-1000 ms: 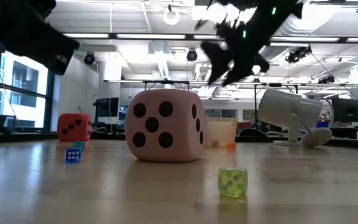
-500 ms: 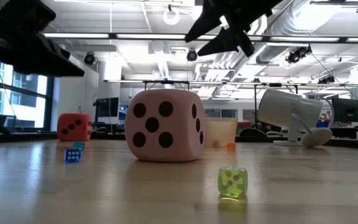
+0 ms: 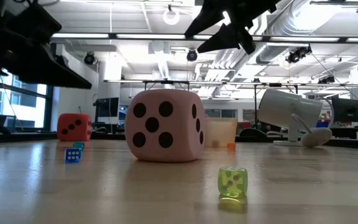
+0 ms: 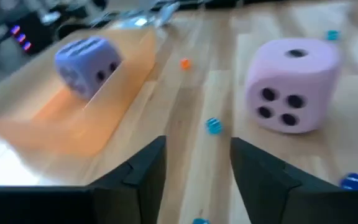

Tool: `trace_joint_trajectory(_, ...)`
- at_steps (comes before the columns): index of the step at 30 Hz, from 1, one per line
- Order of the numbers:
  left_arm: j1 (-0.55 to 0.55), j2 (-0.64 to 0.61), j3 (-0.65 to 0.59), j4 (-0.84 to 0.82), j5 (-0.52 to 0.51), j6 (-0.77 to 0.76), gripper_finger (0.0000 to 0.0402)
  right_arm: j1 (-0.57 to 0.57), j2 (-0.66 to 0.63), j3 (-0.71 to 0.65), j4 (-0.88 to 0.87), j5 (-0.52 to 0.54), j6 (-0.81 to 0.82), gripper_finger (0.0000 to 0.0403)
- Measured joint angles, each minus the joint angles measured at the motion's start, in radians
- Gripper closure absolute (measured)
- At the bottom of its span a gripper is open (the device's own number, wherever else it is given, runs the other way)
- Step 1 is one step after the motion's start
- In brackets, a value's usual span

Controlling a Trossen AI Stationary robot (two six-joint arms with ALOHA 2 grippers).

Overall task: Pick & Place Dice
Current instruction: Put the small blue die into the orange bin

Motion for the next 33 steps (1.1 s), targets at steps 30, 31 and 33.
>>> trace_joint_trajectory(30,0.067,0.298,0.001,-0.032,0.176,-0.172,0.0220,0.027,0.000,0.000,-0.066,0.006,-0.008,0.0192)
trace_joint_trajectory(31,0.072,0.309,0.001,-0.032,0.182,-0.183,0.0220,0.027,0.000,0.000,-0.067,0.006,-0.008,0.0192)
trace_joint_trajectory(33,0.084,0.332,0.001,-0.033,0.187,-0.192,0.0220,0.027,0.000,0.000,-0.067,0.005,-0.008,0.0192)
